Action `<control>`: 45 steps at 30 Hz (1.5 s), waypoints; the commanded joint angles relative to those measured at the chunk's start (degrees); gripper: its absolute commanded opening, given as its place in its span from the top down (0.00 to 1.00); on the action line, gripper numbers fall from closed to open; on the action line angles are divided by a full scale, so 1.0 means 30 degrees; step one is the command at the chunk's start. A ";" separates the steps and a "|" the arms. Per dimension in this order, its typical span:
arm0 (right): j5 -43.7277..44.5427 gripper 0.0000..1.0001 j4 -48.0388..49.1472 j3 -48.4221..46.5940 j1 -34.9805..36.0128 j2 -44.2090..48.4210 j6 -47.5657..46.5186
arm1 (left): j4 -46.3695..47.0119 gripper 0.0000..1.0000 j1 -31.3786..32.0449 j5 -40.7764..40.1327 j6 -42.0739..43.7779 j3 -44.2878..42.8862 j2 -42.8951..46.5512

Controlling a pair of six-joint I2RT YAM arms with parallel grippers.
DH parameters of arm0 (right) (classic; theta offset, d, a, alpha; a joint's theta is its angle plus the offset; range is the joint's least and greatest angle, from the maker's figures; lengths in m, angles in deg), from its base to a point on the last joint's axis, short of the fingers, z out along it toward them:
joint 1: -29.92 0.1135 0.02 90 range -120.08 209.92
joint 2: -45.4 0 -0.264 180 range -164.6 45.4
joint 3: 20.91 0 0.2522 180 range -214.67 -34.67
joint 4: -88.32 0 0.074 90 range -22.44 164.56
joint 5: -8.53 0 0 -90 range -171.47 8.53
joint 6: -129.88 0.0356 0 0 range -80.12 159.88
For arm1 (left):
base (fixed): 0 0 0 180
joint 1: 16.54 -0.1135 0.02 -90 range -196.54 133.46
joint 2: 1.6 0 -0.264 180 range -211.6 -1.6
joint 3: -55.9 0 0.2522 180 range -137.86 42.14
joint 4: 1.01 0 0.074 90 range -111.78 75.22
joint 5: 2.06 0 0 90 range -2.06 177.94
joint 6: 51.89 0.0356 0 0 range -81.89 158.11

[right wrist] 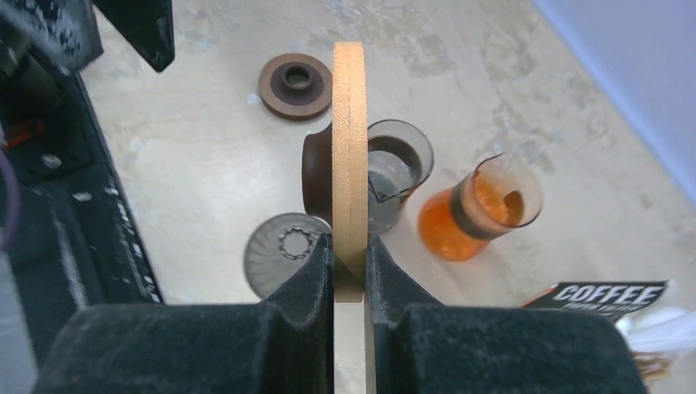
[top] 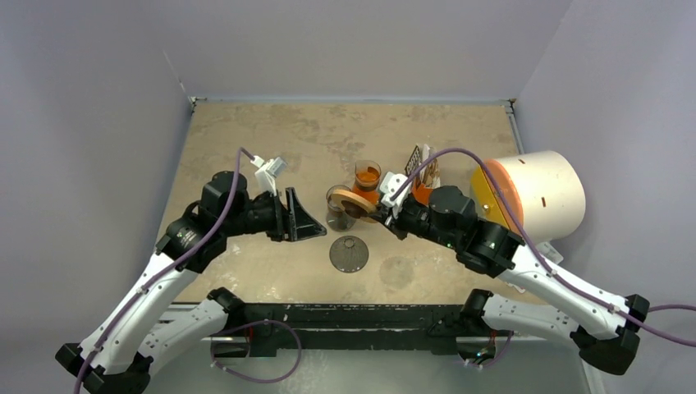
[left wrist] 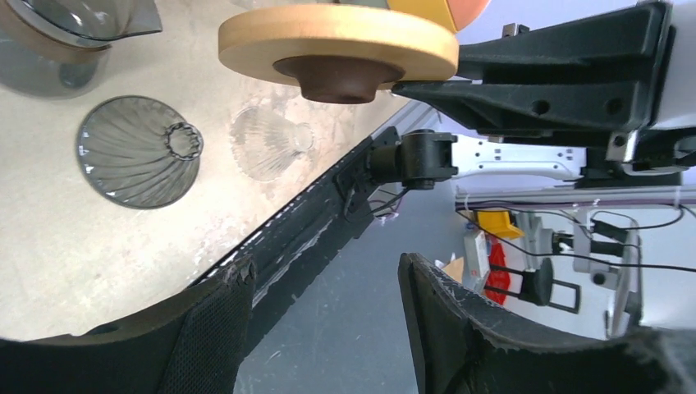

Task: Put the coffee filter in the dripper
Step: Pick up the dripper holder from the center of the board.

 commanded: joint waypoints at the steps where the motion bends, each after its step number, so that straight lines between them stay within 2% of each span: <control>1: -0.0768 1.00 0.0794 0.0273 0.0202 0.0307 -0.5894 | 0.2721 0.37 -0.0507 0.2091 -0.1695 0.0631 0.0025; 7: -0.2090 1.00 0.1095 0.1526 0.0403 0.1189 -1.1967 | 0.5549 0.37 -0.2172 0.5350 -0.3837 0.1957 -0.0147; 12: -0.2932 1.00 0.2908 0.3682 0.0800 0.3024 -1.6370 | 0.7038 0.37 -0.3467 0.7591 -0.5281 0.3007 -0.0180; 15: -0.2983 1.00 0.3658 0.4303 0.1031 0.3570 -1.7657 | 0.7149 0.37 -0.3634 0.8039 -0.5646 0.3447 -0.0199; 18: -0.2897 1.00 0.4693 0.4933 0.1550 0.3926 -1.9073 | 0.8577 0.37 -0.3808 0.8741 -0.6966 0.4330 -0.0121; 24: -0.1700 1.00 0.6484 0.5409 0.2696 0.3715 -2.1147 | 1.0096 0.37 -0.4267 0.9724 -0.8398 0.5296 -0.0168; 34: -0.0492 1.00 0.8271 0.5694 0.4373 0.2950 -2.3516 | 1.5889 0.40 -0.5504 1.1385 -1.3091 0.7681 -0.0332; 38: -0.0025 1.00 0.9314 0.6264 0.5121 0.3022 -2.4117 | 1.8564 0.48 -0.5762 1.1664 -1.5176 0.8640 -0.0527; 45: 0.0973 1.00 1.0213 0.7058 0.5844 0.3288 -2.4773 | 2.0268 0.65 -0.5883 1.1747 -1.6488 0.9080 -0.0699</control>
